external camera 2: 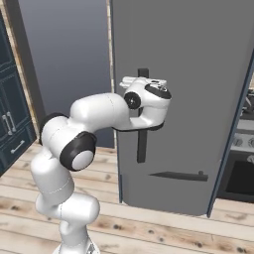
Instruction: Retrieve the fish from the fridge and place it on the saucepan with marinade on the stove.
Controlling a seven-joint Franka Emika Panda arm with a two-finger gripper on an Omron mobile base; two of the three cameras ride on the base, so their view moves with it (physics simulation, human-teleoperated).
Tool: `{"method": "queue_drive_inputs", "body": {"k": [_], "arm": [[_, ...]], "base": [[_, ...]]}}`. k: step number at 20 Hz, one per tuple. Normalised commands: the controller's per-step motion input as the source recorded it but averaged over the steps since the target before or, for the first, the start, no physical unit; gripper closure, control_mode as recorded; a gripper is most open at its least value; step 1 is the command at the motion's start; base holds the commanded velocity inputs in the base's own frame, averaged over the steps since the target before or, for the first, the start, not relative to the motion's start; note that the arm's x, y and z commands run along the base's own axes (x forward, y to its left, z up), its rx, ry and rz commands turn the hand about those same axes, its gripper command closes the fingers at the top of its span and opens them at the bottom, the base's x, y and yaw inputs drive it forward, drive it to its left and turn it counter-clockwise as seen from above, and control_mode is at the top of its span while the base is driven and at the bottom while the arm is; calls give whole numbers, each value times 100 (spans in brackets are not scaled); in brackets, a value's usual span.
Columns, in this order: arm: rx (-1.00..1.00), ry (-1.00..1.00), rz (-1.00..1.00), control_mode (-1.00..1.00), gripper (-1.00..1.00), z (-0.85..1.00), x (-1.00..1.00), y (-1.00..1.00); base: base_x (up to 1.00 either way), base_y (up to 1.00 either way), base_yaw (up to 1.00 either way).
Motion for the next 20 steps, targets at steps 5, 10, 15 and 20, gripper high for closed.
{"method": "queue_drive_inputs", "body": {"k": [5, 10, 15, 20], "arm": [[0, 0, 5, -100, 100, 0, -12, -72], [0, 0, 1, -100, -100, 0, -1, -21], [0, 0, 0, -100, -100, 0, 0, 0], [0, 0, 0, -100, -100, 0, -6, 0]], "base": [[0, 0, 0], [0, 0, 0], [0, 0, 0], [0, 0, 0]]}}
